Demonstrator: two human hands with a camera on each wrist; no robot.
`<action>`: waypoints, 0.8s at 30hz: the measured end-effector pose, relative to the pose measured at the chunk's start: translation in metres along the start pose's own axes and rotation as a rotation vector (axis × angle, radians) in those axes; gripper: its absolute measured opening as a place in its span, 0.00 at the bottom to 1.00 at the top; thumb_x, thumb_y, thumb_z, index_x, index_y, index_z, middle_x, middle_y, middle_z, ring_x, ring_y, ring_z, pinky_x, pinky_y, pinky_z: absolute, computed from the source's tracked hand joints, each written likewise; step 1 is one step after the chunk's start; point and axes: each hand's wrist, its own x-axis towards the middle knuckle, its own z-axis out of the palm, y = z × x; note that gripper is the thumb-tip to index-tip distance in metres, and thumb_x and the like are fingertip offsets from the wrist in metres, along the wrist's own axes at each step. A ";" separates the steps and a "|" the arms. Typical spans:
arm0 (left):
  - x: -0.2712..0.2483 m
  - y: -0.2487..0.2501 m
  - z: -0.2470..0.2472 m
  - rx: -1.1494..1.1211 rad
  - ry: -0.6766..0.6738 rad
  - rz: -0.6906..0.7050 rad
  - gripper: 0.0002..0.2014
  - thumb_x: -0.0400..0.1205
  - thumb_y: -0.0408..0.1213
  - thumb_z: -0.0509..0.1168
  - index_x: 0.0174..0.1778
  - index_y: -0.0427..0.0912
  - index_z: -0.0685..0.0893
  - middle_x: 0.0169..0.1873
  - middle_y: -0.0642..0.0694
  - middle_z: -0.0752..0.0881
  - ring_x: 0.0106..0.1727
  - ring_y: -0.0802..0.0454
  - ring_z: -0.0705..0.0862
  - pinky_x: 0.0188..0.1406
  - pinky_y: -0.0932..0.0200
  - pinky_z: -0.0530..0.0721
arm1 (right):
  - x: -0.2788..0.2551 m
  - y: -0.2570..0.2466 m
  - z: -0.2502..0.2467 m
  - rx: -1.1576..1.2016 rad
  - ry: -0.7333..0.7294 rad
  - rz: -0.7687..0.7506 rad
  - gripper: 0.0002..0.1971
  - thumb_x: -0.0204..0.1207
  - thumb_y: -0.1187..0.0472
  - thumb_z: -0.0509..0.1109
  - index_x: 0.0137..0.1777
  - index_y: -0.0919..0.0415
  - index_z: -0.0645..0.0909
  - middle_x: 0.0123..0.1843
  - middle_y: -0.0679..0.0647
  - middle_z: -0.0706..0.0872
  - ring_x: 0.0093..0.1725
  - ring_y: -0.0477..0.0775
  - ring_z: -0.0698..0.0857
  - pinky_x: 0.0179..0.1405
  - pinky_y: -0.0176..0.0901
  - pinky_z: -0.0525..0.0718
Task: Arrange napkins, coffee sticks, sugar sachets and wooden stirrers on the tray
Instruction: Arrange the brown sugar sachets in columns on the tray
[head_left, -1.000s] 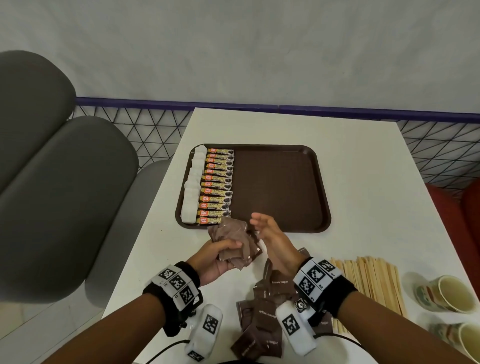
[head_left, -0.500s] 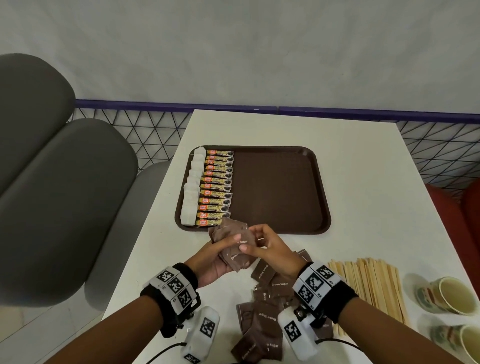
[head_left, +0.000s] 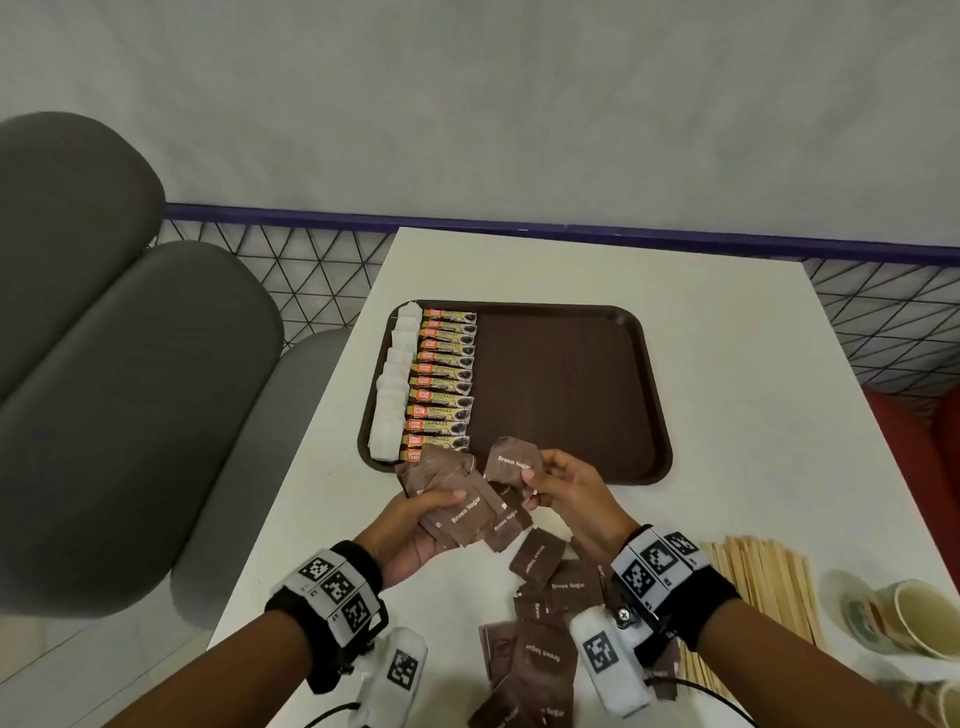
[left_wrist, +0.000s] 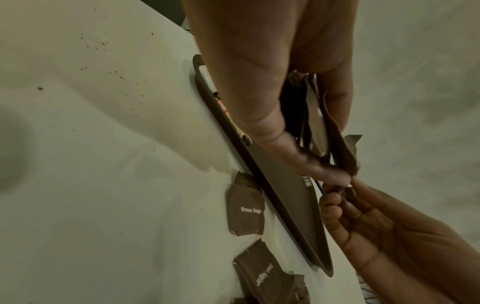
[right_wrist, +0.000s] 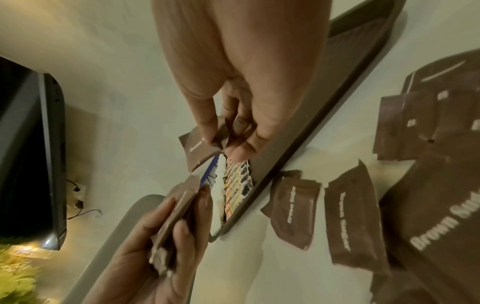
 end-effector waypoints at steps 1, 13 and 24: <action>0.000 0.001 -0.002 -0.003 0.011 0.003 0.18 0.77 0.26 0.64 0.64 0.32 0.79 0.53 0.33 0.88 0.46 0.43 0.90 0.37 0.52 0.88 | 0.003 -0.001 -0.002 0.002 0.015 -0.001 0.06 0.76 0.71 0.67 0.52 0.66 0.79 0.41 0.55 0.85 0.34 0.47 0.81 0.35 0.38 0.82; -0.004 0.010 -0.026 -0.016 0.122 -0.008 0.20 0.71 0.30 0.73 0.59 0.35 0.81 0.48 0.34 0.89 0.45 0.41 0.88 0.35 0.50 0.88 | 0.076 -0.035 -0.025 -0.267 0.234 -0.099 0.07 0.75 0.70 0.68 0.40 0.58 0.78 0.41 0.55 0.85 0.37 0.48 0.82 0.29 0.30 0.79; 0.009 0.029 -0.056 -0.049 0.178 0.000 0.28 0.63 0.22 0.72 0.61 0.36 0.80 0.49 0.31 0.88 0.53 0.33 0.84 0.36 0.45 0.87 | 0.202 -0.071 -0.014 -0.458 0.468 -0.094 0.10 0.71 0.67 0.73 0.52 0.68 0.85 0.45 0.55 0.83 0.48 0.52 0.79 0.49 0.37 0.72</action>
